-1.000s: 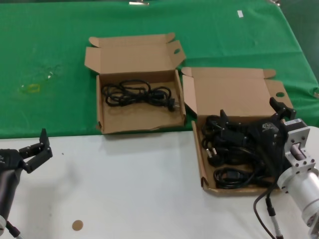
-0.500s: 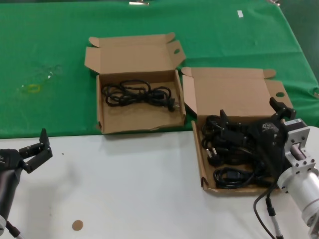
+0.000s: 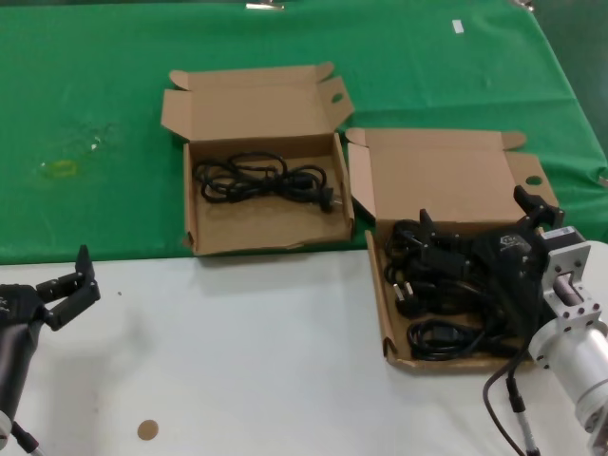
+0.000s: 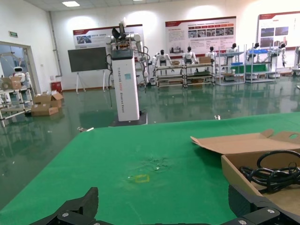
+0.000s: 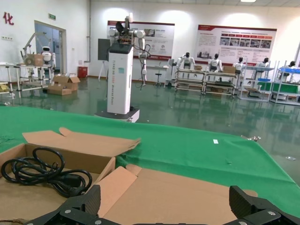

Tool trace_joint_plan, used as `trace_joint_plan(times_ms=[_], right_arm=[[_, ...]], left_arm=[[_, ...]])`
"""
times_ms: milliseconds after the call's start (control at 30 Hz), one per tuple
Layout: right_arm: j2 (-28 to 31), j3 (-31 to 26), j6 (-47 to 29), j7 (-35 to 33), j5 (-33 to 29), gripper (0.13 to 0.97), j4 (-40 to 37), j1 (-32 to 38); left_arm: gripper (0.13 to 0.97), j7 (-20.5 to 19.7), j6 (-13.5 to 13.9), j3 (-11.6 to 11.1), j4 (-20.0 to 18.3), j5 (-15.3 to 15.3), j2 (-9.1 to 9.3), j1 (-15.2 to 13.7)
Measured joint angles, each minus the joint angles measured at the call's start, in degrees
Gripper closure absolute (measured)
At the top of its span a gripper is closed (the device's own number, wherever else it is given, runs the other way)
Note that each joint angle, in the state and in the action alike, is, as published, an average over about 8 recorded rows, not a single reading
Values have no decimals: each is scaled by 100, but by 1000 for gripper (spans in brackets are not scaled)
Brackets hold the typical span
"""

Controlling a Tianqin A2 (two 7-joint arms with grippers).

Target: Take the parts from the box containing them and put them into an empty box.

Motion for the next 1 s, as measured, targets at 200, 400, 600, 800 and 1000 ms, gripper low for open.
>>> trace_joint_plan(times_ms=[200, 400, 600, 800, 1000], right_arm=[[0, 0, 0, 0, 0, 129, 0, 0], [0, 0, 0, 0, 0, 129, 0, 0], [0, 0, 0, 0, 0, 129, 0, 0], [0, 0, 0, 0, 0, 129, 0, 0], [0, 0, 0, 0, 0, 129, 0, 0]], left_arm=[[132, 0, 0, 0, 0, 0, 0, 0], [132, 0, 0, 0, 0, 0, 0, 0], [132, 0, 0, 0, 0, 0, 0, 0], [132, 0, 0, 0, 0, 0, 0, 0], [132, 0, 0, 0, 0, 0, 0, 0]])
